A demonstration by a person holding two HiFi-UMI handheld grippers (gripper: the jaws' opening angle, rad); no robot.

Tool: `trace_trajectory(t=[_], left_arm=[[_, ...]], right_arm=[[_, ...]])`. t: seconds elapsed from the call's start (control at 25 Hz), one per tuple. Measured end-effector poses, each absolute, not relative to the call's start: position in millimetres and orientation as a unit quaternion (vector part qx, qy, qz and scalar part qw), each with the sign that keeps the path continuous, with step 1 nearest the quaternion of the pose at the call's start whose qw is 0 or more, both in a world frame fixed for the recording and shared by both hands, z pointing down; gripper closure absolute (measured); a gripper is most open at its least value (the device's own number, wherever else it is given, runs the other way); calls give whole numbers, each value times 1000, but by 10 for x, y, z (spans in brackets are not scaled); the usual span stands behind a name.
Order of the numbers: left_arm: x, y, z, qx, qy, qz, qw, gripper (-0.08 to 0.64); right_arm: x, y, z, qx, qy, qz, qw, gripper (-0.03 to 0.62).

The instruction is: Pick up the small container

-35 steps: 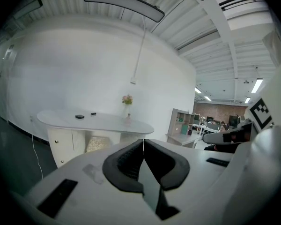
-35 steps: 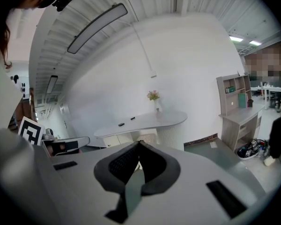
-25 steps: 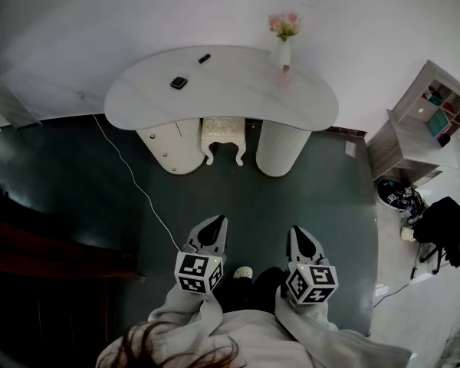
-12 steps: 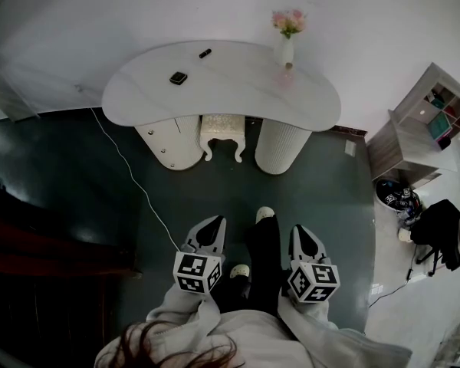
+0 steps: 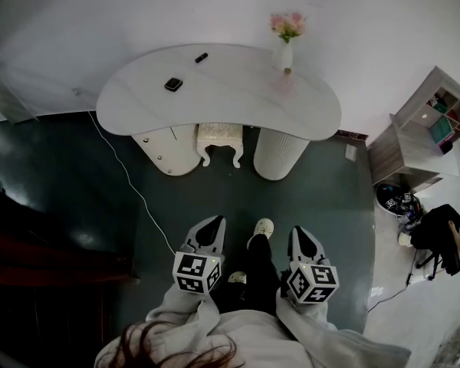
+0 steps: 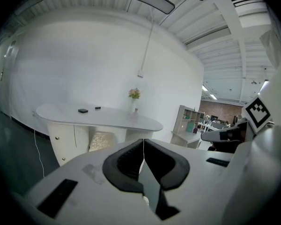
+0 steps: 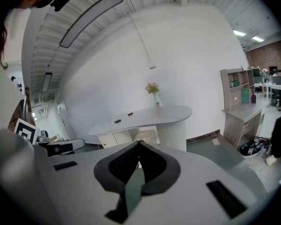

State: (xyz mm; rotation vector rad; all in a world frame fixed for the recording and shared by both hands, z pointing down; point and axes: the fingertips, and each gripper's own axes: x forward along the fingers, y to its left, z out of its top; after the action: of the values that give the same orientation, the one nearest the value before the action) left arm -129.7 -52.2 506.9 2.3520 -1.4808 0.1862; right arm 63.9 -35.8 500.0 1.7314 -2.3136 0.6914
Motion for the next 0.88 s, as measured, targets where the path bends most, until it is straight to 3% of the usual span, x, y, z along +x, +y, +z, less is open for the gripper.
trace_trajectory(t=[0.88], left_arm=[[-856, -2353, 4889, 824, -537, 60, 170, 543]], right_arm=[[1081, -2240, 4834, 565, -790, 223, 88, 543]])
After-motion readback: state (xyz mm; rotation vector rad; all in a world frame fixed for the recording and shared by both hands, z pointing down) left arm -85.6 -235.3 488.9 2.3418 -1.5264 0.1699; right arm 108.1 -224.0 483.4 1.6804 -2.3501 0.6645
